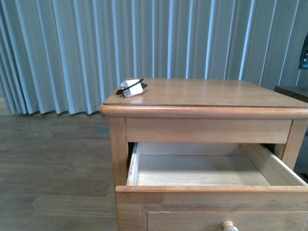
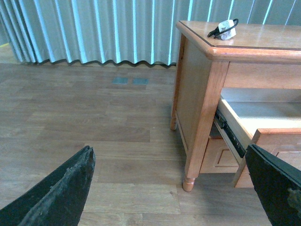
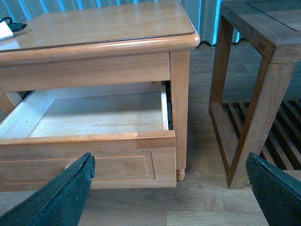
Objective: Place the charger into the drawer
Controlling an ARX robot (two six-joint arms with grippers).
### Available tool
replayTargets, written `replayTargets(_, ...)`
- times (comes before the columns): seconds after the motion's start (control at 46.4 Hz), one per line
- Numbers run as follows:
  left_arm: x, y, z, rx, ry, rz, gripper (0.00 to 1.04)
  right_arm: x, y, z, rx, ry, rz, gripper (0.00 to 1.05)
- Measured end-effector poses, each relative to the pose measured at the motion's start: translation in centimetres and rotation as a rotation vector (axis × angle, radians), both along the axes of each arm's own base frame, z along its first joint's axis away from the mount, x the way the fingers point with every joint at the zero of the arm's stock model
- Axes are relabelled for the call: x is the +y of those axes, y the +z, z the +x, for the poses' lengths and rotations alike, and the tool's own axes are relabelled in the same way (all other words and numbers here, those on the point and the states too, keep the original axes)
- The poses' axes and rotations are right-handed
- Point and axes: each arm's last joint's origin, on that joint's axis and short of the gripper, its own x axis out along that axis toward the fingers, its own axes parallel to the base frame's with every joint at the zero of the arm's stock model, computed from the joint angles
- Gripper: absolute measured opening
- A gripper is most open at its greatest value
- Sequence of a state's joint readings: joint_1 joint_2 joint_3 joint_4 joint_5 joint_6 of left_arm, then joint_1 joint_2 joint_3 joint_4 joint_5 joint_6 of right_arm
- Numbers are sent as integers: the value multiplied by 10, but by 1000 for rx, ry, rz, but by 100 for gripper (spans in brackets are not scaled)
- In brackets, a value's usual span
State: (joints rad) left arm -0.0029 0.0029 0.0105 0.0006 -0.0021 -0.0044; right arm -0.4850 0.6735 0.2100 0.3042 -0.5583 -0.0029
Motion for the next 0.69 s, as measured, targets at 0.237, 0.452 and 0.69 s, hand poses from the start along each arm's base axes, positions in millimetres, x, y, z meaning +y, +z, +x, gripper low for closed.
replayTargets(0.237, 0, 2, 1, -28, 65, -18, 99, 0, 0, 0, 0, 0, 0, 96)
replayTargets(0.452, -7, 15, 8, -136, 262, -147, 99, 0, 0, 0, 1, 0, 0, 96)
replayTargets(0.69, -6, 25, 51, 26, 55, -197, 99, 0, -1, 0, 1, 0, 1, 96)
